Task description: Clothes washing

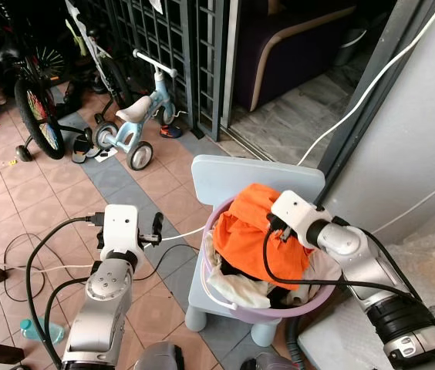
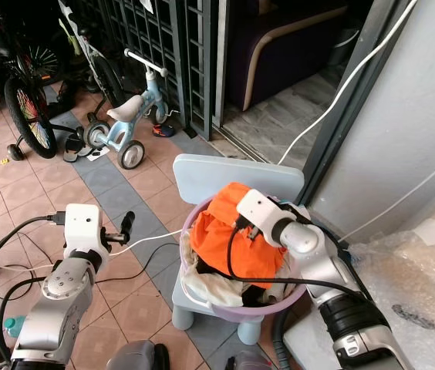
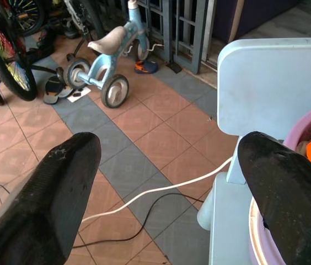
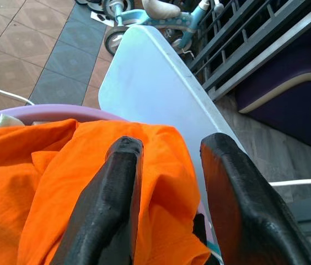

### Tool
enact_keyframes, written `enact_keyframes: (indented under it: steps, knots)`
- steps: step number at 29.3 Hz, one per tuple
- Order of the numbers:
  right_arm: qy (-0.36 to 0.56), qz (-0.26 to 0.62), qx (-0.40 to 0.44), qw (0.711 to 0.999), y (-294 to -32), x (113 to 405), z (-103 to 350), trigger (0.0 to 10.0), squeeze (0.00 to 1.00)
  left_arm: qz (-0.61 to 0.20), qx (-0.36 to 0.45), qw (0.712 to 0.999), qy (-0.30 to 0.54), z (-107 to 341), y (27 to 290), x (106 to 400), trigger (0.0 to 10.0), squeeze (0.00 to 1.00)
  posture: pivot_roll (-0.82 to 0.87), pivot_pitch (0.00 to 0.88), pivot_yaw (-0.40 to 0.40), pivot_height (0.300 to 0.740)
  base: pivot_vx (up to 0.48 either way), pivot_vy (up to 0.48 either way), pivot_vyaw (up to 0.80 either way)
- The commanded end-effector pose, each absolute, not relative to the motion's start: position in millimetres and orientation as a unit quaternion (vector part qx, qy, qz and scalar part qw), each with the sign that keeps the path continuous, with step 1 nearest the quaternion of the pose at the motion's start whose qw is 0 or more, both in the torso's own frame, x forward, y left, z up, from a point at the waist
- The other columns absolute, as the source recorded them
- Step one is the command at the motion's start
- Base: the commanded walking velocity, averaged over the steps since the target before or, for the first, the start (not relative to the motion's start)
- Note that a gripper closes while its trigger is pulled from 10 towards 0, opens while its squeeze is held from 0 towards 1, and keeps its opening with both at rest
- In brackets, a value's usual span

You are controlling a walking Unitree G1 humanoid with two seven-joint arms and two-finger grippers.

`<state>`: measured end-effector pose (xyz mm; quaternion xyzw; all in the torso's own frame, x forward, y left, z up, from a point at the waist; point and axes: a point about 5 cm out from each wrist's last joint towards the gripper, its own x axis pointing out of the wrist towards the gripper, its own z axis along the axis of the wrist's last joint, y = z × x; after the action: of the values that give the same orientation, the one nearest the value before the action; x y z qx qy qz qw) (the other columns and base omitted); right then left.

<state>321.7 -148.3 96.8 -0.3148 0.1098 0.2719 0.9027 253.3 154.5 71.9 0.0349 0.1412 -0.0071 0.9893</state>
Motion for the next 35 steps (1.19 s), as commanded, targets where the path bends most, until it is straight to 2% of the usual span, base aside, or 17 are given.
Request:
enact_keyframes:
  steps: [1, 7, 12, 17, 19, 20, 21, 22, 23, 24, 27, 35]
  knots:
    - [0.128, 0.262, -0.312, 0.904, -149.9, 321.6, 85.2, 10.0, 1.00, -0.011, 0.037, 0.989, 0.142, 73.5, 154.6, 251.2, 10.0, 0.00, 0.00, 0.045, 0.015, 0.740, 0.000, 0.000, 0.00]
    - [0.183, 0.259, -0.332, 0.888, -145.6, 317.8, 58.1, 10.0, 1.00, -0.012, 0.037, 0.989, 0.145, 73.5, 155.0, 249.6, 10.0, 0.00, 0.01, 0.050, 0.015, 0.740, 0.000, 0.000, 0.00]
    - [0.214, 0.243, -0.381, 0.866, -155.9, 314.3, 38.2, 10.0, 1.00, -0.015, 0.037, 0.988, 0.148, 73.6, 154.7, 249.8, 10.0, 0.00, 0.01, 0.053, 0.015, 0.740, 0.000, 0.000, 0.00]
    - [0.262, 0.272, -0.398, 0.836, -157.0, 300.5, 14.8, 10.0, 1.00, -0.017, 0.039, 0.988, 0.149, 74.0, 154.6, 250.0, 10.0, 0.00, 0.01, 0.053, 0.017, 0.740, 0.000, 0.000, 0.00]
    - [0.265, 0.280, -0.388, 0.837, -155.4, 298.0, 12.4, 10.0, 1.00, -0.017, 0.039, 0.988, 0.149, 74.1, 154.6, 249.9, 10.0, 0.00, 0.01, 0.053, 0.017, 0.740, 0.000, 0.000, 0.00]
    - [0.265, 0.284, -0.383, 0.838, -154.6, 297.4, 11.7, 4.3, 1.00, -0.017, 0.039, 0.988, 0.149, 74.1, 154.6, 249.9, 10.0, 0.00, 0.01, 0.053, 0.017, 0.740, 0.000, 0.000, 0.00]
    - [0.268, 0.291, -0.374, 0.839, -153.1, 295.9, 10.4, 0.0, 1.00, -0.017, 0.039, 0.988, 0.149, 74.0, 154.7, 250.0, 10.0, 0.00, 0.01, 0.052, 0.016, 0.740, 0.000, 0.000, 0.00]
    - [0.270, 0.295, -0.369, 0.839, -152.0, 295.0, 9.4, 0.0, 0.88, -0.017, 0.039, 0.988, 0.149, 73.9, 154.7, 250.1, 10.0, 0.00, 0.01, 0.052, 0.016, 0.740, 0.000, 0.000, 0.00]
    - [0.274, 0.303, -0.360, 0.838, -150.5, 293.6, 8.4, 0.0, 0.24, -0.017, 0.039, 0.988, 0.149, 73.8, 154.6, 250.3, 10.0, 0.00, 0.01, 0.052, 0.017, 0.740, 0.000, 0.000, 0.00]
    - [0.280, 0.316, -0.352, 0.835, -148.9, 291.3, 6.5, 0.0, 0.00, -0.017, 0.039, 0.988, 0.149, 73.7, 154.6, 250.5, 10.0, 0.00, 0.01, 0.052, 0.017, 0.740, 0.000, 0.000, 0.00]
    - [0.291, 0.351, -0.345, 0.821, -148.1, 284.8, 2.5, 0.0, 0.00, -0.019, 0.039, 0.988, 0.150, 73.4, 154.2, 251.2, 10.0, 0.00, 0.01, 0.051, 0.021, 0.740, 0.000, 0.000, 0.00]
    - [0.292, 0.368, -0.345, 0.813, -151.9, 284.6, 3.5, 0.0, 0.00, -0.023, 0.038, 0.987, 0.153, 72.5, 153.0, 253.3, 10.0, 0.00, 0.00, 0.049, 0.027, 0.740, 0.000, 0.000, 0.00]
